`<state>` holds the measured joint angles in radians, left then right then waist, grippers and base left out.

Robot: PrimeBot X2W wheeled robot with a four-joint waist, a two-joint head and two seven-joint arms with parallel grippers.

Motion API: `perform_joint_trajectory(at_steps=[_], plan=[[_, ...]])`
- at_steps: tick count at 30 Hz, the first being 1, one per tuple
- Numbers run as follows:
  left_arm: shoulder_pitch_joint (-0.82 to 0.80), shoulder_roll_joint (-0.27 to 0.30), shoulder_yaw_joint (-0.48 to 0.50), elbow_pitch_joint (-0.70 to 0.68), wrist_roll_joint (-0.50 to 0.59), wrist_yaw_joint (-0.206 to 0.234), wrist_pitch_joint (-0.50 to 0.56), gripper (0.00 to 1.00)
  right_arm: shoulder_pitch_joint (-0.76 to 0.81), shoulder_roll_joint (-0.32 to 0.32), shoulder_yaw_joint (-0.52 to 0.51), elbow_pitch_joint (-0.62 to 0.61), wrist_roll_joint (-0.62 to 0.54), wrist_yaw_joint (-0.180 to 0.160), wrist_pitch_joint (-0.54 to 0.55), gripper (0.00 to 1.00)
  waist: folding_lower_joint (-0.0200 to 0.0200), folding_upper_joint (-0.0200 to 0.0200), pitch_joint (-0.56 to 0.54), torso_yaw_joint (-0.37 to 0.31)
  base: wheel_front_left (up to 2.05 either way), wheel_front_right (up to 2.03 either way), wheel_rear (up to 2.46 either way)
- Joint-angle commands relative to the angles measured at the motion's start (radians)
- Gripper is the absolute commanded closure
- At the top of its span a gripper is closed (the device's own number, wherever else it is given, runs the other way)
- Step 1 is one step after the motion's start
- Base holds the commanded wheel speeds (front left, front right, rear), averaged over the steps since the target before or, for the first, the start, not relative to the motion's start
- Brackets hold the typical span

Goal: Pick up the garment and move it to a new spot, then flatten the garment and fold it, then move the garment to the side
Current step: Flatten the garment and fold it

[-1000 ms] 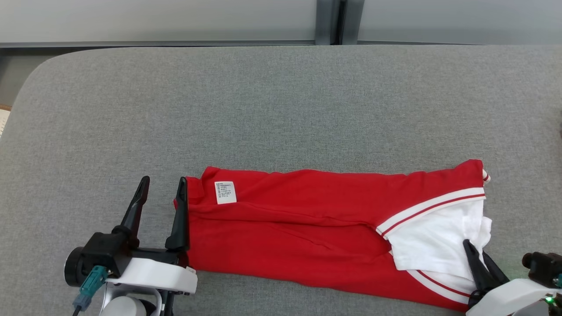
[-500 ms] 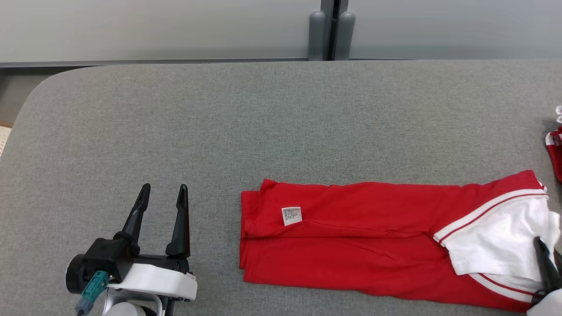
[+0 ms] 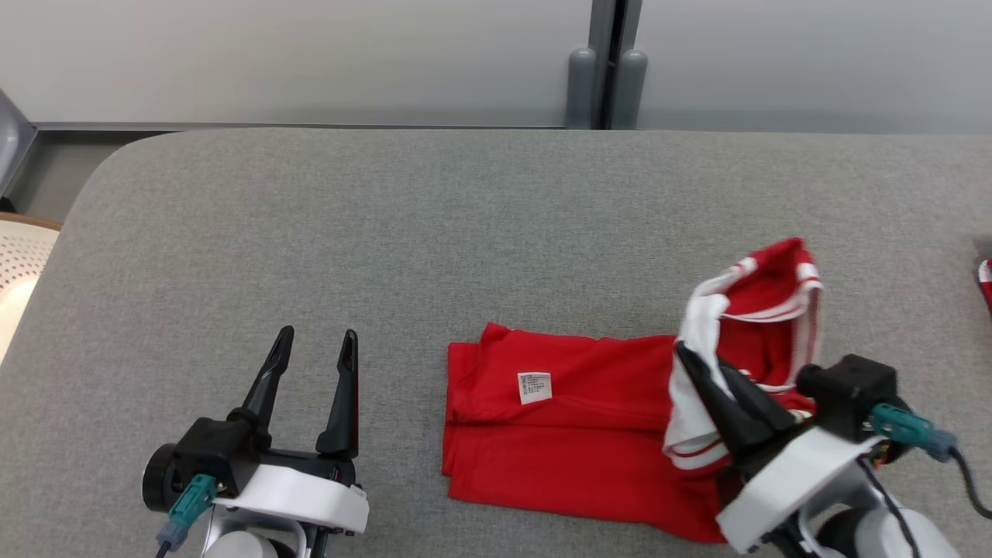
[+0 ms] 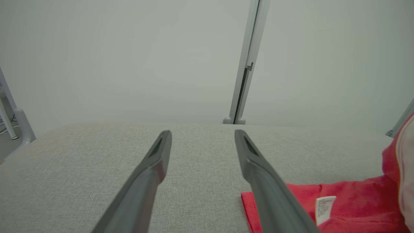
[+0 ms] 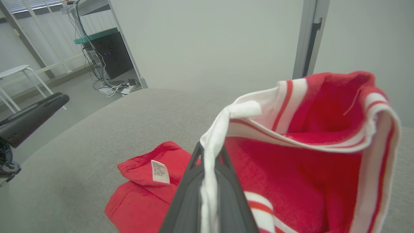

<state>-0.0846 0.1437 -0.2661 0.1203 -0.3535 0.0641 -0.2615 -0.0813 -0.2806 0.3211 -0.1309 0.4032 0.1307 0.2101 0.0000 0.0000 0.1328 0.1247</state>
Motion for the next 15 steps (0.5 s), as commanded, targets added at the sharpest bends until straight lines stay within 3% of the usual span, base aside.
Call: perform_joint_trajectory(at_steps=[1,8,15], plan=[[-0.017,0.000,0.000,0.003,0.001,-0.002,-0.002,0.00,-0.025,0.012,0.033,0.008,0.013,0.000,0.005,1.00,0.0000,0.0000,0.004,0.017,0.00,0.00,0.00],[-0.050,-0.015,-0.015,0.012,0.000,-0.011,-0.003,0.00,-0.126,0.150,0.205,0.167,0.082,0.000,-0.022,1.00,0.0000,0.0000,0.032,0.058,0.00,0.00,0.00],[-0.076,-0.029,-0.022,0.029,0.002,-0.022,-0.004,0.00,-0.212,0.203,0.298,0.360,0.114,0.000,-0.078,1.00,0.0000,0.0000,0.059,0.079,0.00,0.00,0.00]])
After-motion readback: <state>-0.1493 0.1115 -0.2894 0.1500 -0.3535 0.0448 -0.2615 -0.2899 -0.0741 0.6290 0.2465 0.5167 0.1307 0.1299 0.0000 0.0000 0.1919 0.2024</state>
